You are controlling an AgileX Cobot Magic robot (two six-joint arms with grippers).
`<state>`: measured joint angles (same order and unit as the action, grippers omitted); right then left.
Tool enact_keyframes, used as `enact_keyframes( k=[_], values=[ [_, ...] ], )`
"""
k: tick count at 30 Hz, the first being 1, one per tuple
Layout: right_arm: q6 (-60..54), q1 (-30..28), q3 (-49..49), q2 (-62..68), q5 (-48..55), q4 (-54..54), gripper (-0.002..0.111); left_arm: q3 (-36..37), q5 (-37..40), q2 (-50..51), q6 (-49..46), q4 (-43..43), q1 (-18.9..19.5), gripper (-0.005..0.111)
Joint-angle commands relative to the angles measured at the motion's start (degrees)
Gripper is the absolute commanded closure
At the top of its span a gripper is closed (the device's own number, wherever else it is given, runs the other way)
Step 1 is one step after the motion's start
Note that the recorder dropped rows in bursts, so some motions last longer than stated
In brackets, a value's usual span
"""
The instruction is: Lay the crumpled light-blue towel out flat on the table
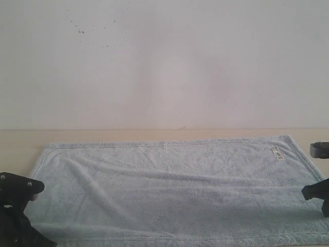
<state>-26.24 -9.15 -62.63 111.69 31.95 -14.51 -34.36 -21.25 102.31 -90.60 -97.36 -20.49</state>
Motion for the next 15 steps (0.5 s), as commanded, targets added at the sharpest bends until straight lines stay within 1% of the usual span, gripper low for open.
enact_keyframes(
  k=[1,6,9,15],
  values=[
    [-0.25,0.08,0.3,-0.72,-0.47,-0.18,0.108,2.44,-7.18,0.11,-3.54,-2.59,-0.08,0.103],
    [-0.25,0.08,0.3,-0.72,-0.24,-0.42,0.108,2.67,-8.48,0.11,-4.36,-2.59,1.61,0.103],
    [-0.25,0.08,0.3,-0.72,-0.24,-0.64,0.108,2.67,-8.23,-0.54,-4.12,-2.59,1.82,0.103],
    [-0.51,0.08,0.3,-0.97,-0.24,-0.75,0.108,1.38,-0.47,-7.41,-4.17,-2.59,1.82,0.103]
  ],
)
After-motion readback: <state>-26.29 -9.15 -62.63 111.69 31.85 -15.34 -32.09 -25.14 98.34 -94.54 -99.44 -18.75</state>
